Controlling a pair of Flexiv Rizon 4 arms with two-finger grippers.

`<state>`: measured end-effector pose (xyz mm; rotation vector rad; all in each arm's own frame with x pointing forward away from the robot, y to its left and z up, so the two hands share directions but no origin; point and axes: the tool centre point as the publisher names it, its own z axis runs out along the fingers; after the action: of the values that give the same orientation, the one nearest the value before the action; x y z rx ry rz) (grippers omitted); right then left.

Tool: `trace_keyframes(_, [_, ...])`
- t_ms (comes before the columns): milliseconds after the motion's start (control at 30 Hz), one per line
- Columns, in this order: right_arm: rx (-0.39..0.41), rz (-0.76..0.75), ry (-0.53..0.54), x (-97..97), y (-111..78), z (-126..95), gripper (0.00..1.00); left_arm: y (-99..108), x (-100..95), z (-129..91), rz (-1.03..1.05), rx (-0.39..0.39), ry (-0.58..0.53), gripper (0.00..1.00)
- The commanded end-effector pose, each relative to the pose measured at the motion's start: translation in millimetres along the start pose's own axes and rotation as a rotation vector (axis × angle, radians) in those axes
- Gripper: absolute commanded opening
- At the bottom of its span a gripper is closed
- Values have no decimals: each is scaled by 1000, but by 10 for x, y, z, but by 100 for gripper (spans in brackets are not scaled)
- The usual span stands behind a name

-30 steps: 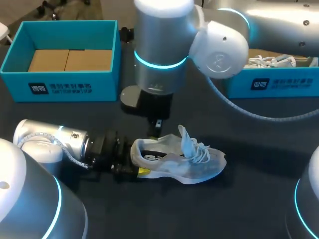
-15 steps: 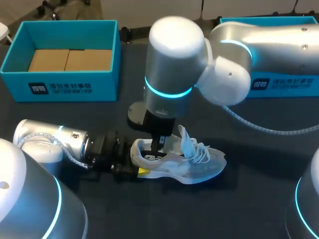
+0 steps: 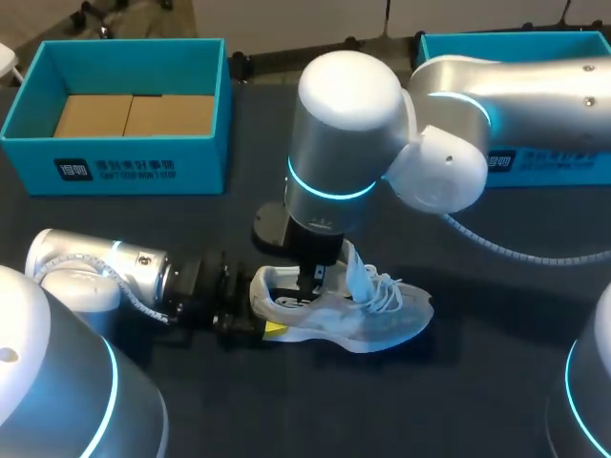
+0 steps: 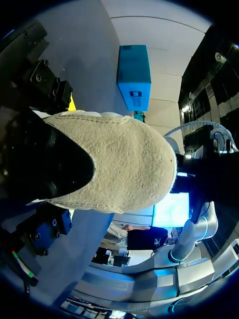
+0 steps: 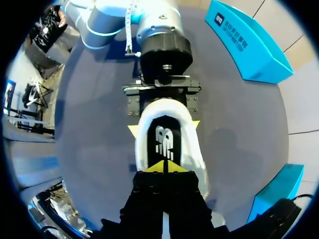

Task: Take the shoe out of the shoebox, open the shoe tongue, remove and reinsert the insole, then place the shoe into the shoebox

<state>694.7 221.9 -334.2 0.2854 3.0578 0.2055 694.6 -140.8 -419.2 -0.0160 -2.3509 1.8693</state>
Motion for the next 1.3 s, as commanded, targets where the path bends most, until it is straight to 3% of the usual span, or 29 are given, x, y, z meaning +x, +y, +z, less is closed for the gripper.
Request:
trace_keyframes(33, [35, -38, 2, -83, 162, 264, 0, 2, 1, -4, 0, -1, 1, 0])
trace_keyframes(533, [35, -45, -38, -11, -28, 574, 0, 2, 1, -4, 0, -1, 1, 0])
trace_keyframes(900, [60, -26, -85, -36, -256, 460, 0, 2, 1, -4, 0, -1, 1, 0])
trace_keyframes(1300, [87, -18, -111, -128, -355, 405, 0, 2, 1, -4, 0, -1, 1, 0])
